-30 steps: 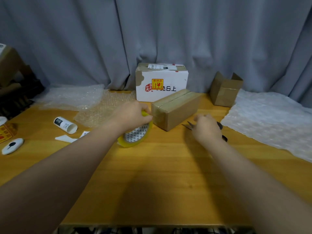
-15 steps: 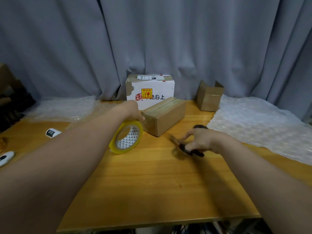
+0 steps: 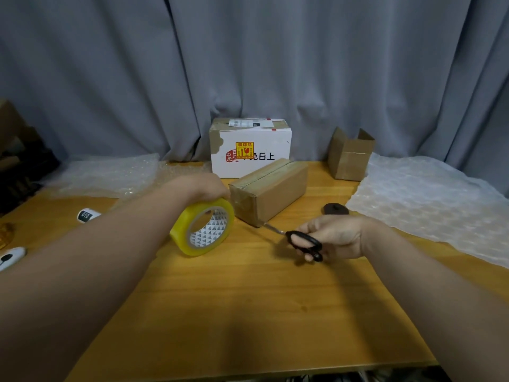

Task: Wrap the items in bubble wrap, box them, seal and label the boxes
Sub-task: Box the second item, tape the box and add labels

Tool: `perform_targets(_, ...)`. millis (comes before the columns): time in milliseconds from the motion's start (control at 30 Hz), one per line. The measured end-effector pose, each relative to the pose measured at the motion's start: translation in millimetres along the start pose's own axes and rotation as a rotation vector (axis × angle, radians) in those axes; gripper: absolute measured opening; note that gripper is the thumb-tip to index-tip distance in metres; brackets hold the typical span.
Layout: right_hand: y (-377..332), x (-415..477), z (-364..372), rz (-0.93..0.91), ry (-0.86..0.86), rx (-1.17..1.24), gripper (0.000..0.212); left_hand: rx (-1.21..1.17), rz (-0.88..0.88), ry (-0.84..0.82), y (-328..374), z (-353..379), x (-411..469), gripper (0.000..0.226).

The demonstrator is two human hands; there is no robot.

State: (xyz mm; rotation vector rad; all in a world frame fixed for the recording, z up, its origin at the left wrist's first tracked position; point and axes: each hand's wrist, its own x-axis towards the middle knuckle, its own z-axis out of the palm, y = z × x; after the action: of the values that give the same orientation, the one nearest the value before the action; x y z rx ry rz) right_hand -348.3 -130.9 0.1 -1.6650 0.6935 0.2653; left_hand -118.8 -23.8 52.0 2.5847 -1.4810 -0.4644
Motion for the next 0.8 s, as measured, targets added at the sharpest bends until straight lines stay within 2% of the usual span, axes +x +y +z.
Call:
perform_targets(100,5,5,-4,0.016,-0.093,0.058,0.083,-0.008,0.000,0.001,-2,-1,-3,0.021)
perform_targets(233,-7,23,5,0.002,-0.155,0.143,0.103,-0.014,-0.006,-0.007,-5,-2,-1,0.020)
perform_targets(367,-26,44,18,-0.010,-0.172,0.139,0.103,0.007,-0.017,0.013,-7,-3,1,0.020)
perform_targets(567,-32,65,28,-0.096,-0.087,0.169,0.107,0.007,-0.050,0.029,-6,-6,2,0.016)
perform_targets(700,-28,67,28,-0.131,-0.082,0.205,0.105,0.034,-0.088,0.046,-6,-8,4,0.018)
perform_targets(800,-29,70,29,-0.127,-0.059,0.202,0.098,0.084,-0.095,0.022,-4,-8,9,0.027)
